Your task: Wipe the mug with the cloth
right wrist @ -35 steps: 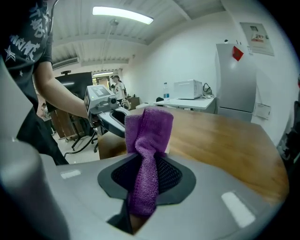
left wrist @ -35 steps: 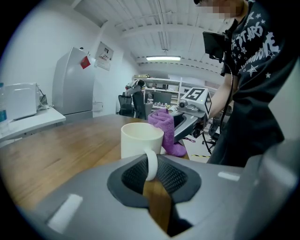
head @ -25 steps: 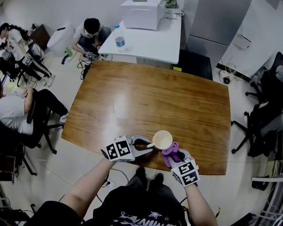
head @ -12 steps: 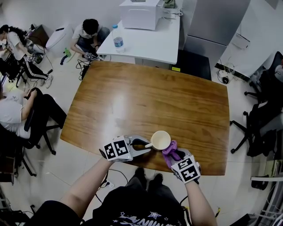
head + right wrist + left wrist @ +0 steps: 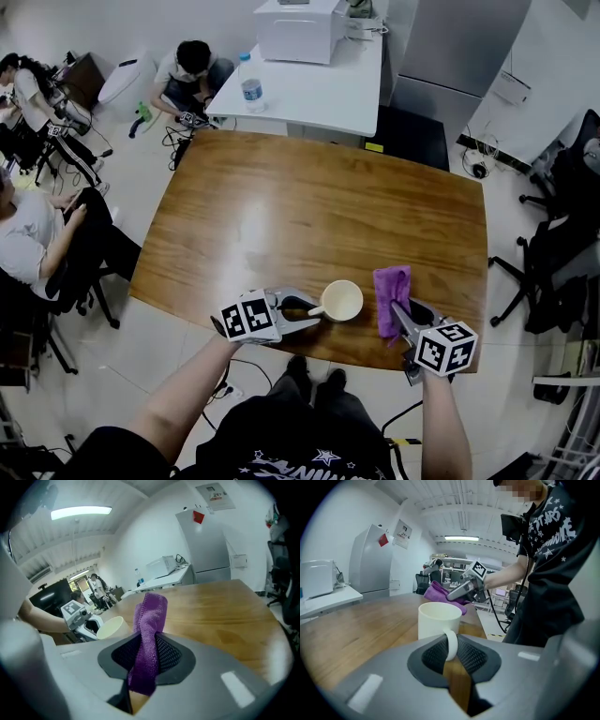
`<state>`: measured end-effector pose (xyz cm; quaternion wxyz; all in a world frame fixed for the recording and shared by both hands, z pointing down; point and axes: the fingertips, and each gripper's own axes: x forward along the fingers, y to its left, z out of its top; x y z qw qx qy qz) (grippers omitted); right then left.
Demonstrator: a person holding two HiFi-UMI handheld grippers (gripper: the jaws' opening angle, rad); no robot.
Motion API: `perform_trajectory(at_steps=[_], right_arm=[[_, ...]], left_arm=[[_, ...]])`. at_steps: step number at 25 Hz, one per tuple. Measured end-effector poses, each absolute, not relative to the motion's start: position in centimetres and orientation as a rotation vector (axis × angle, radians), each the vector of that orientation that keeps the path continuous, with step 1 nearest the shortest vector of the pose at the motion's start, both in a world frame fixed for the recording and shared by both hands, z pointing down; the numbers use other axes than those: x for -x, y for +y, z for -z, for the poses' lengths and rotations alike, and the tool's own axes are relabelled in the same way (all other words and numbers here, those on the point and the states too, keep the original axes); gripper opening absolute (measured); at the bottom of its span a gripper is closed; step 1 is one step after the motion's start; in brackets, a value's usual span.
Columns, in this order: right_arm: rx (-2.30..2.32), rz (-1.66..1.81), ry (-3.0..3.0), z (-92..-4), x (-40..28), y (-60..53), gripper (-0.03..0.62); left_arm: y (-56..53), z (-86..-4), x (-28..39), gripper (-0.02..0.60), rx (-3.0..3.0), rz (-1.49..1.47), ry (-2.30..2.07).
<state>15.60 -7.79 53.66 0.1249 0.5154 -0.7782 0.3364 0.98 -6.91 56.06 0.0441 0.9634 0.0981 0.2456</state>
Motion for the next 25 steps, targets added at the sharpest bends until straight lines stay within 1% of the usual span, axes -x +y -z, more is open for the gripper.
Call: perform_trajectory(at_steps=[3,10,14,25], right_arm=[[-1.43,-1.046,-2.331,-53.6,-13.7,-9.1,0.092],[-1.292,-1.07,-2.342,-53.9,-10.6,-10.2,0.091],[-1.251,-1.081,-2.316,-54.9,-10.3,-10.3,0.089],[-1.093,-1.303,-2.366,-57.9,-10.4,-11.0,0.087]], left_arm=[[-6.7,-56.1,-1.0,0.04,-2.944,-0.752,0.311],[-6.6,-55.9,-1.2,0.041,-2.944,-0.762,0.324],[-6.4,-56.0,-1.3,0.041,-2.942,-0.76,0.327],[-6.8,-56.0,-1.3,0.042,-2.935,-0.747,0.329]])
